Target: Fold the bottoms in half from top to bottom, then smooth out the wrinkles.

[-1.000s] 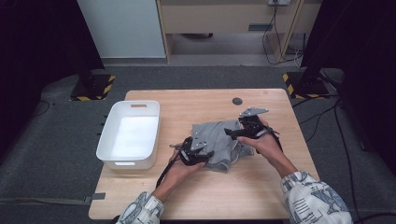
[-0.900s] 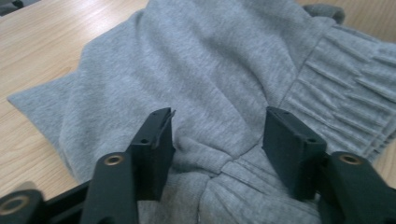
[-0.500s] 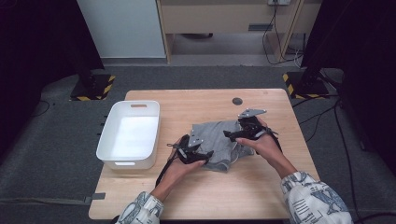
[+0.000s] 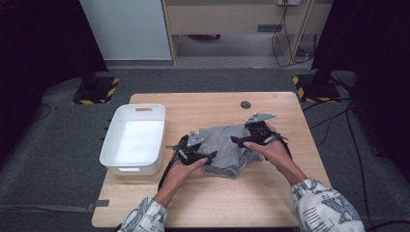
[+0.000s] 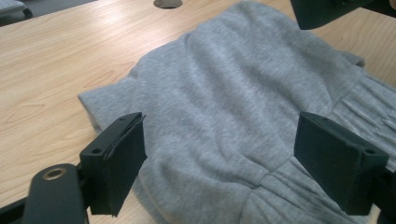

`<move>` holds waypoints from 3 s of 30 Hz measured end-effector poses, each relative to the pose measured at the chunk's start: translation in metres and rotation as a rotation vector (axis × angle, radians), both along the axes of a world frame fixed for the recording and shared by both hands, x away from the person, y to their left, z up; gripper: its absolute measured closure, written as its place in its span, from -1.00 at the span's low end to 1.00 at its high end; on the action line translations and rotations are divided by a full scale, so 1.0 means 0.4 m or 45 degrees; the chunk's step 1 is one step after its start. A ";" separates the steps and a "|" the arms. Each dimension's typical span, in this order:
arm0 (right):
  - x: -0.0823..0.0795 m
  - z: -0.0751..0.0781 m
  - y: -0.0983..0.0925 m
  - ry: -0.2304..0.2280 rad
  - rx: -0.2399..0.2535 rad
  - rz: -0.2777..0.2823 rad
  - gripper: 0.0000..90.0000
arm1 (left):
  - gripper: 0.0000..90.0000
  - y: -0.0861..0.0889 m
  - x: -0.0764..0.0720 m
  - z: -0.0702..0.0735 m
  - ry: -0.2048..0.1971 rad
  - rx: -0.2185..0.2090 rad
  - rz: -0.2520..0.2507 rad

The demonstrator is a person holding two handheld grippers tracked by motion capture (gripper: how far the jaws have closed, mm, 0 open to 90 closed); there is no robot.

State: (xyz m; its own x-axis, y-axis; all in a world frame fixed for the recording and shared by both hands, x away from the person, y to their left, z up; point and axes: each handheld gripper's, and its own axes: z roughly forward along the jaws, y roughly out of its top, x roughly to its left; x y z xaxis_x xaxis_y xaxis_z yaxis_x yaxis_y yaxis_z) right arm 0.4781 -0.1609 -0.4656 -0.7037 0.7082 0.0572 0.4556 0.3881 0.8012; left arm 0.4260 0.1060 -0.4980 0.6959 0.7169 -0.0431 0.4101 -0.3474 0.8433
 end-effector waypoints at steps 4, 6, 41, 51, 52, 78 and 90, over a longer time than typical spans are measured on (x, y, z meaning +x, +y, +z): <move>-0.004 0.003 -0.002 -0.003 0.000 0.009 -0.47 | -0.65 0.010 0.006 0.005 -0.006 -0.007 0.022; -0.006 0.005 -0.004 -0.012 -0.007 0.007 -0.38 | -0.64 0.015 0.008 0.008 -0.010 -0.007 0.036; -0.115 0.008 -0.069 -0.025 -0.026 0.130 0.65 | 0.28 0.038 0.143 0.026 -0.005 0.023 0.207; -0.123 0.001 -0.053 0.015 0.029 0.161 0.41 | 0.32 0.031 0.167 0.024 -0.007 0.032 0.208; -0.124 0.001 -0.051 0.021 0.031 0.165 0.34 | 0.31 0.030 0.170 0.024 -0.011 0.032 0.214; -0.134 -0.072 -0.012 0.117 -0.065 0.204 -0.07 | 0.09 0.012 0.217 -0.067 0.105 0.116 0.187; -0.110 -0.105 -0.014 0.103 -0.095 0.176 -0.03 | 0.81 0.002 0.234 -0.068 0.133 0.124 0.180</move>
State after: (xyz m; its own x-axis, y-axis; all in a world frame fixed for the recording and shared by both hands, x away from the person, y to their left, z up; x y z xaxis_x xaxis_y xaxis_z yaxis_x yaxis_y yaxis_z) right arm 0.4341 -0.1664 -0.5076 -0.7900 0.6093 0.0686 0.4557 0.5086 0.7306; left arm 0.5196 0.1068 -0.5251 0.5832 0.8116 -0.0355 0.5440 -0.3578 0.7589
